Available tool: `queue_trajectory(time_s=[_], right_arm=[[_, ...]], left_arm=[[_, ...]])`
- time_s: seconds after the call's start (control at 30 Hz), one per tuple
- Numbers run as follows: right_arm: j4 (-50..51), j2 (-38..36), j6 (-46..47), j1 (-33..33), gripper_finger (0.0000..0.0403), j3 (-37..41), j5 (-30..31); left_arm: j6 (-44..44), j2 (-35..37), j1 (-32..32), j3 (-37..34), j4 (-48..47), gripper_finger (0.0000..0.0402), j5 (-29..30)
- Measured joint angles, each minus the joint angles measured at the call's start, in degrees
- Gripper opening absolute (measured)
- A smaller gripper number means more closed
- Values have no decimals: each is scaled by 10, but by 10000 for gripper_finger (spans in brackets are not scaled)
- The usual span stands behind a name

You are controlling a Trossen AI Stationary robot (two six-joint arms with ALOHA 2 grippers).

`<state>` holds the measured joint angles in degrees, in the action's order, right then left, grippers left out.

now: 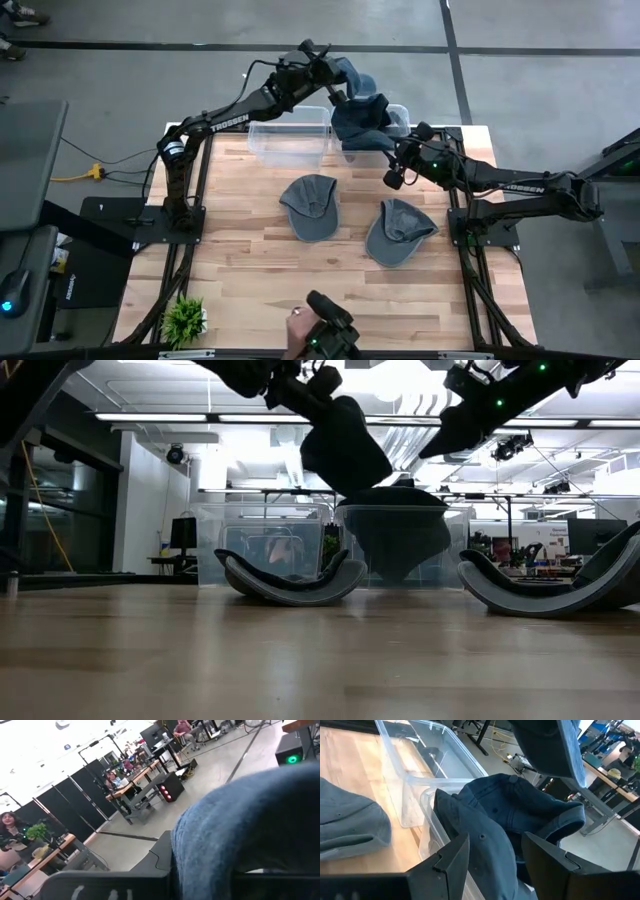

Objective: Pick & Place hat
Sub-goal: Put the blue cap into the right transparent bin

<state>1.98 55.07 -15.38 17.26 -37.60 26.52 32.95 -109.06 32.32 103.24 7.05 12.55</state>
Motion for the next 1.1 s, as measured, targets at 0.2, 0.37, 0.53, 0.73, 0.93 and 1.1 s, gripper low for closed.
queue_trajectory(time_s=[0.2, 0.37, 0.53, 0.73, 0.93, 1.1], right_arm=[[9, 0, 7, 0, 177, 0, -1], [17, 0, 15, 0, 177, 0, -4], [17, -3, 17, 0, 177, 0, -3], [22, -23, 28, -1, 177, 0, -6], [37, -43, 27, 0, 177, 0, 2], [33, -60, 10, -1, 177, 0, 2]], left_arm=[[-10, 0, 0, 0, -2, 0, -1], [-35, 0, 0, 0, -16, 0, -18], [-40, -7, -1, 0, -8, 0, -18], [-62, -43, 3, -1, -3, 0, -17], [-74, -45, -5, 0, -6, 0, -33], [-100, -46, -24, 0, -25, 0, -48]])
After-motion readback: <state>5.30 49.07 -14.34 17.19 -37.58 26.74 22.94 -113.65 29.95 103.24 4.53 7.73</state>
